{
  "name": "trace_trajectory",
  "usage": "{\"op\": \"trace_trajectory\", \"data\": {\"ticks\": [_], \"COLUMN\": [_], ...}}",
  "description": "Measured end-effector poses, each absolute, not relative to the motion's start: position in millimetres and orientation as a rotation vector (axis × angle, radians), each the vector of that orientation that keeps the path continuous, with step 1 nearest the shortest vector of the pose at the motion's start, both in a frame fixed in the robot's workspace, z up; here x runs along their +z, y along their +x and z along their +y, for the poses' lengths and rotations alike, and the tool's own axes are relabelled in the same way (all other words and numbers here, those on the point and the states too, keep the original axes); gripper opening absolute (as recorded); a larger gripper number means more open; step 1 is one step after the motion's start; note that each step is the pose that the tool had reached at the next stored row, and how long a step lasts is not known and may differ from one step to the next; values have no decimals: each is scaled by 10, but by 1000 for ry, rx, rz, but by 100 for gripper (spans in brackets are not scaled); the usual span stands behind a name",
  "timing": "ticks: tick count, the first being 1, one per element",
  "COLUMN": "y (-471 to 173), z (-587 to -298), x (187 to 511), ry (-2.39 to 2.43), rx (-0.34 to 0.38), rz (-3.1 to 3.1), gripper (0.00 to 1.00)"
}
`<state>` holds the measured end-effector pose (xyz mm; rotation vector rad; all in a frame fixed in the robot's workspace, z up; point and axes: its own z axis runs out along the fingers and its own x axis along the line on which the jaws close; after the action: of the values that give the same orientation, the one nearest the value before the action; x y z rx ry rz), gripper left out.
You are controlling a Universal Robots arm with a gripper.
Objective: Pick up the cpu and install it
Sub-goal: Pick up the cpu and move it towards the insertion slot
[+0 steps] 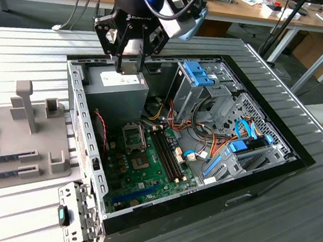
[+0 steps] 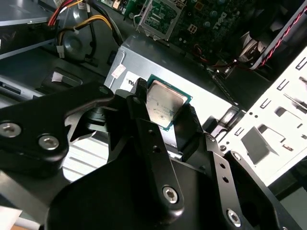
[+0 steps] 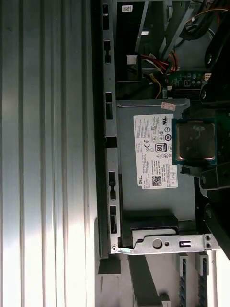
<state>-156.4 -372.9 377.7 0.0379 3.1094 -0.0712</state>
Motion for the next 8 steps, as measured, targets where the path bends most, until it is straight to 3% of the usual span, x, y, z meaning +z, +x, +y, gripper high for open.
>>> {"op": "trace_trajectory", "data": {"ticks": [8], "y": [-1516], "z": [-3730], "x": [3776], "ry": [38], "rx": [-71], "rz": [3109], "gripper": [47]}}
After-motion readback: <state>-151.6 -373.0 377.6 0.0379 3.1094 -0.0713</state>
